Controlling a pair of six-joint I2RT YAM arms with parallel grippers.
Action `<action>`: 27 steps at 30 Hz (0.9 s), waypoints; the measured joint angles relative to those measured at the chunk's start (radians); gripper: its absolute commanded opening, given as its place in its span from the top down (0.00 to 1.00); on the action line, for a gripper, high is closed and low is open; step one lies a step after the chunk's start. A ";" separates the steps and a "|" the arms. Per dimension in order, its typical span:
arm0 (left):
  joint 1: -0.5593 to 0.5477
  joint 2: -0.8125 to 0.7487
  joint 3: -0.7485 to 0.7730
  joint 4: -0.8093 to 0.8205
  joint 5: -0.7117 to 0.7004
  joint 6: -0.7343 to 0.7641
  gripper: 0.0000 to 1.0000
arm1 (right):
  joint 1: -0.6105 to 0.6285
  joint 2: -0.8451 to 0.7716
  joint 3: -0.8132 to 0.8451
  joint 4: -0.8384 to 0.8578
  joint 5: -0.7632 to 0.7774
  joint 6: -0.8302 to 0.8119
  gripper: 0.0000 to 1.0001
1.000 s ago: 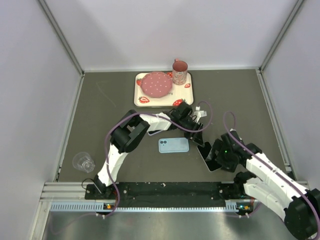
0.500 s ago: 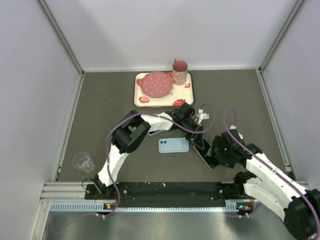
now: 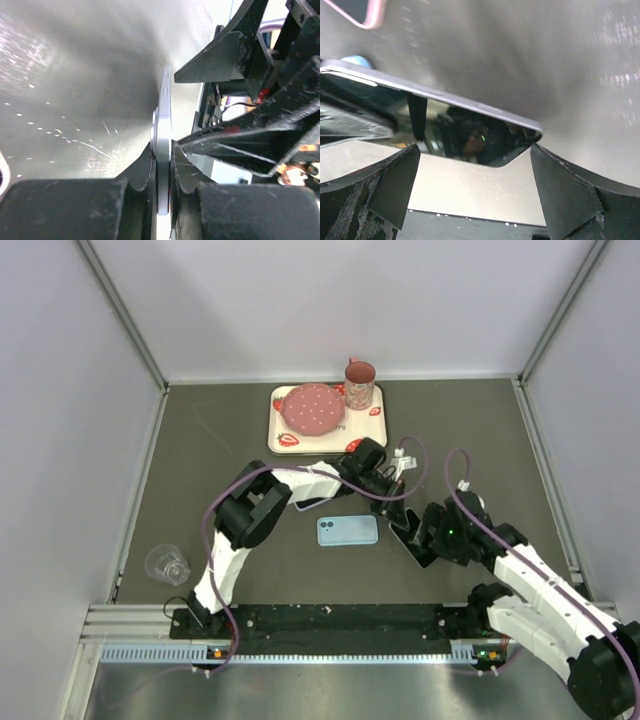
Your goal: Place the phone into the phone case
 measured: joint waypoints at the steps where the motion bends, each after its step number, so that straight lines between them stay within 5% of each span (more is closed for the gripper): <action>1: 0.004 -0.017 -0.010 0.012 -0.021 0.000 1.00 | 0.000 0.001 0.011 0.009 -0.001 -0.008 0.08; 5: 0.039 -0.125 -0.110 0.119 -0.113 -0.017 1.00 | 0.000 0.013 0.094 0.089 0.000 -0.079 0.10; 15: 0.328 -0.487 -0.514 0.359 -0.280 -0.105 1.00 | 0.000 0.161 0.274 0.357 -0.074 -0.213 0.12; 27: 0.486 -1.006 -0.956 0.552 -0.322 -0.232 1.00 | -0.020 0.438 0.325 0.777 -0.477 -0.236 0.12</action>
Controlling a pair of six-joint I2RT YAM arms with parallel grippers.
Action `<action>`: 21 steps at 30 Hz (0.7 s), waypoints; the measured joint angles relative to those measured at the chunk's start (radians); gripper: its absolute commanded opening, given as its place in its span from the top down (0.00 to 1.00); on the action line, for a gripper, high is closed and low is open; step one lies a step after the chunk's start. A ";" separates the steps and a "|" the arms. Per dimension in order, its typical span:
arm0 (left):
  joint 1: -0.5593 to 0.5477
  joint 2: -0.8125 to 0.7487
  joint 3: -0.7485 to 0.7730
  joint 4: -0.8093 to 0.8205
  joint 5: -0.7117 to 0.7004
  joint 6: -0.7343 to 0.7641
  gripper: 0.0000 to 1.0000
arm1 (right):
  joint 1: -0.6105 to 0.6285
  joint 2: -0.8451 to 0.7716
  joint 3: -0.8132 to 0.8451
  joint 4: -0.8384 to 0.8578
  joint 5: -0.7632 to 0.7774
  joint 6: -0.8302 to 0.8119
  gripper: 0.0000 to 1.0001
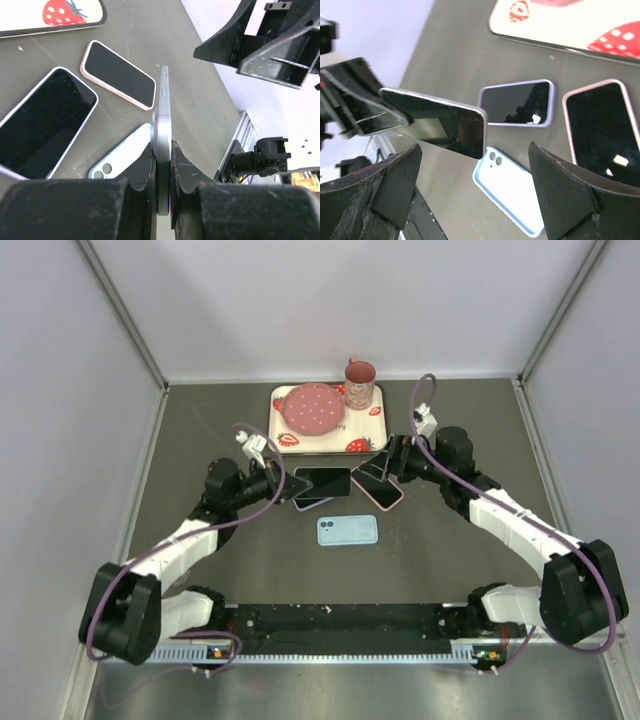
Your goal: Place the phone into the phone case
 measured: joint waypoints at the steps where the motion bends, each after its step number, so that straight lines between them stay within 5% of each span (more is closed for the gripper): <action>1: 0.015 -0.024 -0.025 0.015 0.005 -0.008 1.00 | 0.000 0.001 0.002 0.025 -0.032 -0.001 0.12; 10: 0.048 -0.124 -0.115 0.153 0.068 -0.056 1.00 | -0.001 0.013 0.026 0.188 -0.249 0.010 0.13; 21: 0.049 -0.109 -0.130 0.389 0.156 -0.161 1.00 | -0.002 0.038 0.026 0.252 -0.339 0.033 0.15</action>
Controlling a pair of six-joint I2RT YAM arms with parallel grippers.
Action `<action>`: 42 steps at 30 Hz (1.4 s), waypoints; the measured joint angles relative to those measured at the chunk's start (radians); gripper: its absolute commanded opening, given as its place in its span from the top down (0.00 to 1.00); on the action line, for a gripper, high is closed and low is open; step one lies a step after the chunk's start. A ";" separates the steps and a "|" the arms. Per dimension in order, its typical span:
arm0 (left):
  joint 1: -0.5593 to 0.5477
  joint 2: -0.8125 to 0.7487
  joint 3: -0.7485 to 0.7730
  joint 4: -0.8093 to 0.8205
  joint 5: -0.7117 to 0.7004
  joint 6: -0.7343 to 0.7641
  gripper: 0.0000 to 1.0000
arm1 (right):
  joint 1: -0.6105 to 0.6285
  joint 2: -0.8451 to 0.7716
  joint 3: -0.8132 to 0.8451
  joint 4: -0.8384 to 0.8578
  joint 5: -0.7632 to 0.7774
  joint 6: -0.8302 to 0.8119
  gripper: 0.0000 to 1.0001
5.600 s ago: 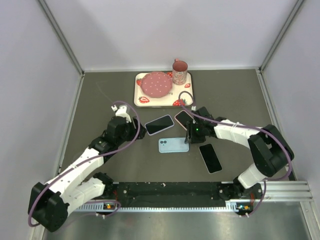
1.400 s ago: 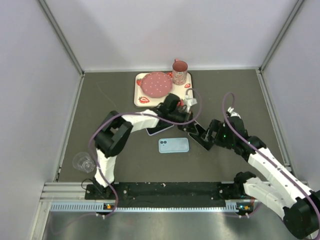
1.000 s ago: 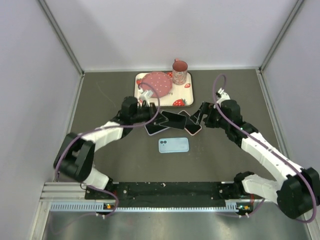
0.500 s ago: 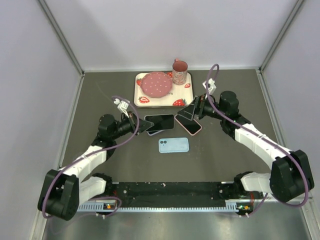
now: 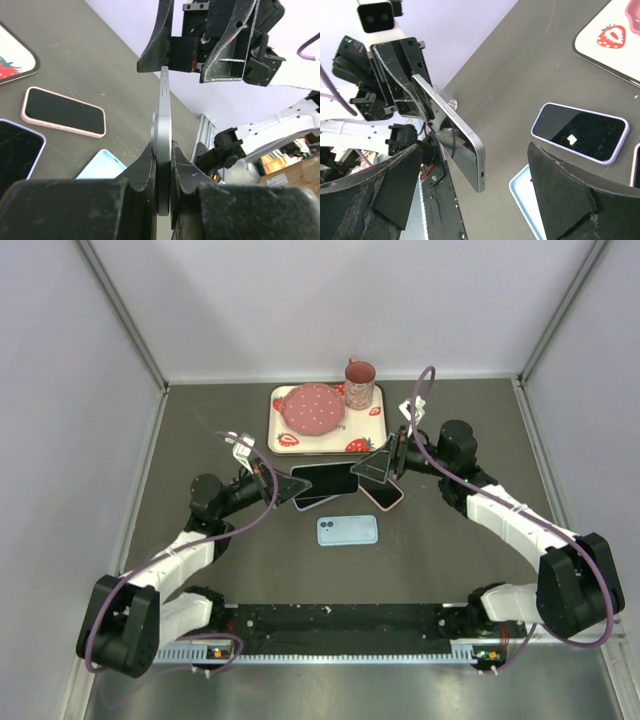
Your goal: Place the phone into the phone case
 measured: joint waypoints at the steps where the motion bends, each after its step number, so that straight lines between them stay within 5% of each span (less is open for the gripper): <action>1: 0.000 0.012 0.000 0.035 0.012 -0.016 1.00 | 0.000 0.000 0.000 0.009 -0.010 0.005 0.16; 4: 0.000 0.055 0.000 0.126 0.039 -0.065 1.00 | 0.000 0.000 -0.002 0.045 -0.037 0.026 0.18; 12: 0.000 0.150 0.000 0.335 0.085 -0.190 1.00 | 0.016 -0.001 -0.042 0.101 -0.085 0.065 0.43; 16: 0.000 0.156 0.000 0.365 0.093 -0.204 1.00 | 0.020 -0.008 -0.074 0.116 -0.090 0.082 0.57; 23: 0.000 0.156 0.000 0.361 0.096 -0.200 1.00 | 0.024 -0.010 -0.082 0.142 -0.101 0.111 0.67; 29: -0.002 0.156 0.000 0.348 0.103 -0.193 1.00 | 0.051 -0.010 -0.082 0.168 -0.102 0.127 0.88; 30: 0.001 0.154 0.000 0.348 0.108 -0.193 1.00 | 0.054 -0.010 -0.082 0.169 -0.102 0.126 0.99; 38: 0.008 0.141 0.003 0.322 0.114 -0.190 1.00 | 0.056 -0.012 -0.080 0.181 -0.117 0.109 1.00; 42: 0.007 0.120 0.018 0.225 0.108 -0.138 0.76 | 0.063 -0.032 -0.067 0.085 -0.077 0.055 1.00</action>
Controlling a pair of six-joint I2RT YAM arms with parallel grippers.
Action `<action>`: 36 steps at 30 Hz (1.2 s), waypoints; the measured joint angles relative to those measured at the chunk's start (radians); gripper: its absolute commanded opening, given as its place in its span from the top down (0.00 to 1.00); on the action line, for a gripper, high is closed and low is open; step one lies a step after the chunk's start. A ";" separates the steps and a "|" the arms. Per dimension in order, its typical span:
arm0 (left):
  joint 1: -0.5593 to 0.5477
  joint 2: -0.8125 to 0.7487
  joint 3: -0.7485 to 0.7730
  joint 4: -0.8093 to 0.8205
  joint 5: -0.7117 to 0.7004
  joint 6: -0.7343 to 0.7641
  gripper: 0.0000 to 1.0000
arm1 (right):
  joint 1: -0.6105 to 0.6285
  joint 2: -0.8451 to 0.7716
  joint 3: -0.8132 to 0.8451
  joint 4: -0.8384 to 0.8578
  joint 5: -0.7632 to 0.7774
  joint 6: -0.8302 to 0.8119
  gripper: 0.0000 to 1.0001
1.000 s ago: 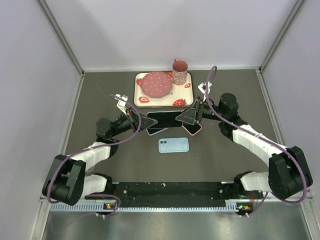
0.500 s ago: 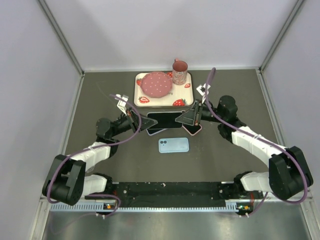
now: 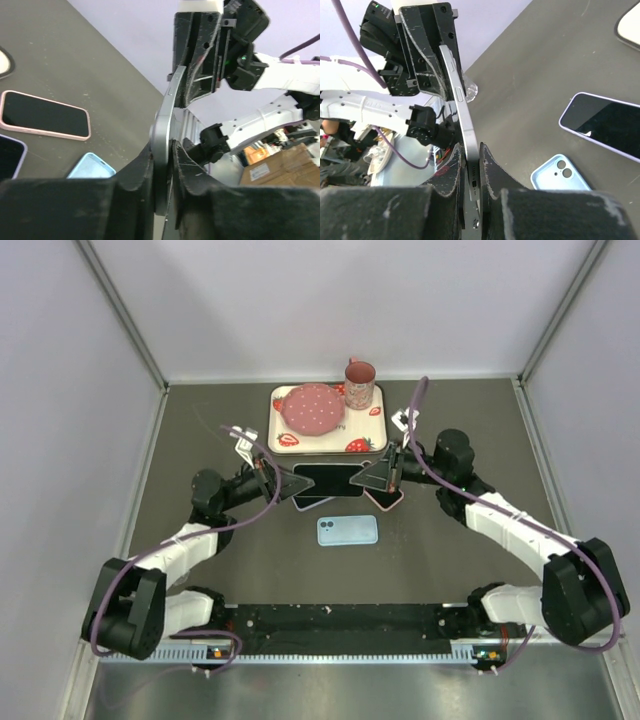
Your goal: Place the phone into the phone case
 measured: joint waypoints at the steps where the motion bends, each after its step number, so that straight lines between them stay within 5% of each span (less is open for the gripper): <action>1: -0.002 -0.010 0.012 -0.048 -0.006 0.026 0.69 | 0.001 -0.004 0.008 -0.024 0.008 -0.013 1.00; 5: -0.004 -0.029 0.052 -0.227 -0.060 0.146 0.44 | 0.019 -0.019 0.045 -0.109 0.053 -0.057 1.00; 11: -0.013 -0.066 0.127 -0.527 -0.152 0.319 0.26 | 0.031 -0.023 0.068 -0.277 0.160 -0.128 1.00; 24: -0.196 0.003 0.377 -1.123 -0.570 0.693 0.21 | -0.149 0.018 0.075 -0.546 0.296 -0.177 1.00; 36: -0.311 0.117 0.428 -1.311 -0.915 0.758 0.18 | -0.196 0.036 0.075 -0.617 0.284 -0.180 1.00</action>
